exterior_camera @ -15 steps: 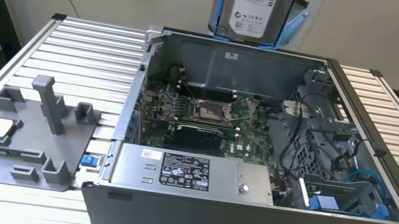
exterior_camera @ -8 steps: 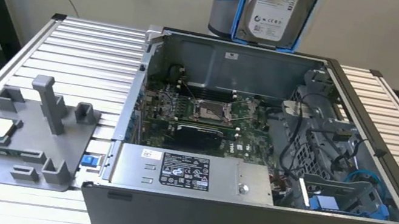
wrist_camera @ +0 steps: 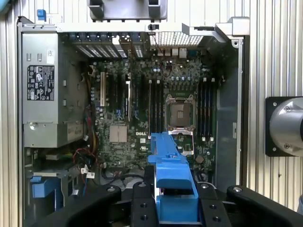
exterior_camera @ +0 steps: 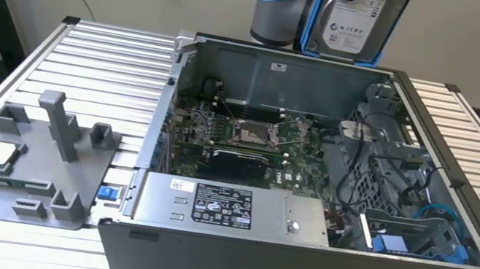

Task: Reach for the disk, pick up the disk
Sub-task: 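Pick up the disk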

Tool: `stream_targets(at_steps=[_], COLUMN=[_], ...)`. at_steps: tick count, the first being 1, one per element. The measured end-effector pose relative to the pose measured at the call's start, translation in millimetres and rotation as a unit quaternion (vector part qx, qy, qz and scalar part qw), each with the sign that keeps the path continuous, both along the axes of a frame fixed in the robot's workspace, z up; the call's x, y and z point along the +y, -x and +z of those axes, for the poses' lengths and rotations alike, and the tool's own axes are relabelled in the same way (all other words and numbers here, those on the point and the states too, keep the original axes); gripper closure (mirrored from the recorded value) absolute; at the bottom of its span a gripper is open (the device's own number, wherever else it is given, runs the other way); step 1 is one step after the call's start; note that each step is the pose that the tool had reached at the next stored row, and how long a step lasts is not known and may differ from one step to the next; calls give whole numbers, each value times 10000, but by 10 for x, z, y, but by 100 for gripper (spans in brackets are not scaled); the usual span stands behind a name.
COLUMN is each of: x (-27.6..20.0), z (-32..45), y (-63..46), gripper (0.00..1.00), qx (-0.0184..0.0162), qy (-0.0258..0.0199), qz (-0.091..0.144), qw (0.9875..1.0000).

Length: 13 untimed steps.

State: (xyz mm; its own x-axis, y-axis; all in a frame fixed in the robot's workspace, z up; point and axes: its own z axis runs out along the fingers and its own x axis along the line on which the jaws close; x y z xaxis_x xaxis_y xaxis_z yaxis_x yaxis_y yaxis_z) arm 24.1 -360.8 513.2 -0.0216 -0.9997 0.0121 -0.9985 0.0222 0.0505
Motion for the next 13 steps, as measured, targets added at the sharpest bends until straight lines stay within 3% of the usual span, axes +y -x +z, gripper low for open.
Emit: stream_targets(at_steps=[7,13], x=[0,0], z=[0,0], y=[-173,-192], gripper=[100,100], qx=[0,0], qy=[0,0], qz=[1,1], qw=[10000,10000])
